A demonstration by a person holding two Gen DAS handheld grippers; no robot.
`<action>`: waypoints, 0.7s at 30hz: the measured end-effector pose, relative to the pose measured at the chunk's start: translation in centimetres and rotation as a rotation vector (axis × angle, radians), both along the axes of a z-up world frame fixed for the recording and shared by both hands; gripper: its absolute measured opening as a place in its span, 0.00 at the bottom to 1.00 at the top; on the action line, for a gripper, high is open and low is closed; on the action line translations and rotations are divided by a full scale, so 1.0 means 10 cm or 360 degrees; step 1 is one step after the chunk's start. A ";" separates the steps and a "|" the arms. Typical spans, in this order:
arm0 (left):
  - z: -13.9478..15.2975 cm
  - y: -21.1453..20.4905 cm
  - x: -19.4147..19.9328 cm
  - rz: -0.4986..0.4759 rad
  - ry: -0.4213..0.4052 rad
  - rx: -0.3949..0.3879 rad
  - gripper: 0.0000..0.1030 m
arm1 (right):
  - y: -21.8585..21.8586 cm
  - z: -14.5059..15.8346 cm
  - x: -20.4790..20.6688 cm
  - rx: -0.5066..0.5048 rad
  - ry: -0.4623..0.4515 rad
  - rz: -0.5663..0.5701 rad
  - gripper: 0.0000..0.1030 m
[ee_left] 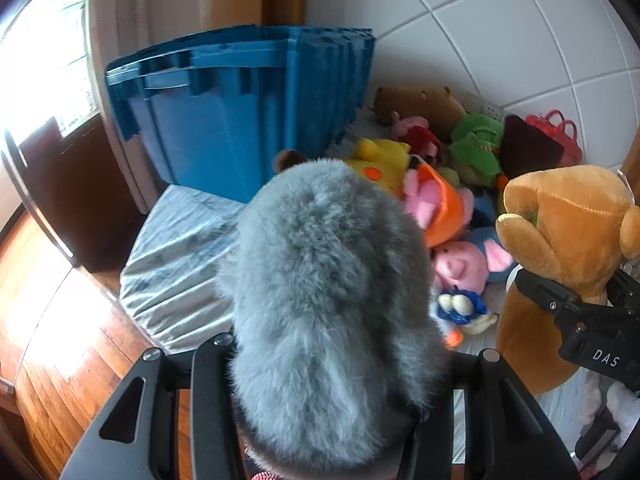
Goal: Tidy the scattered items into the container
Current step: 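Lift the grey elephant with the left tool while the right tool lifts the brown bear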
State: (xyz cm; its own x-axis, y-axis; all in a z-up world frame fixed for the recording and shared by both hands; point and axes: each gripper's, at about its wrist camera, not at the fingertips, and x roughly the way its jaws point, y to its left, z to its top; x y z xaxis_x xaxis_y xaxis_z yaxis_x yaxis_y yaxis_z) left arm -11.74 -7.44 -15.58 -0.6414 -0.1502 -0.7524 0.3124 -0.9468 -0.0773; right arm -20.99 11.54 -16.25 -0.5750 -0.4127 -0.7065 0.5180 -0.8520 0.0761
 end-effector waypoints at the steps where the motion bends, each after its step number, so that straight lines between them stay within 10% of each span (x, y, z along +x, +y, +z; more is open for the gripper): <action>1: 0.01 -0.08 0.04 0.0013 0.0004 -0.0003 0.43 | -0.06 0.01 0.00 0.0001 0.0000 0.0009 0.86; 21: 0.13 -1.90 0.85 0.0169 0.0044 -0.0061 0.43 | -1.96 0.12 0.52 -0.0023 0.0022 0.0231 0.86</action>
State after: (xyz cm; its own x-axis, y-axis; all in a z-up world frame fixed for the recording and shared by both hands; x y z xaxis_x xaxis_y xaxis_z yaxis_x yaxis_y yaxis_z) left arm -3.25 -26.45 -14.28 -0.6409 -0.2466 -0.7269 0.4091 -0.9110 -0.0516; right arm -15.76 -8.10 -15.10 -0.5183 -0.5023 -0.6921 0.6369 -0.7669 0.0796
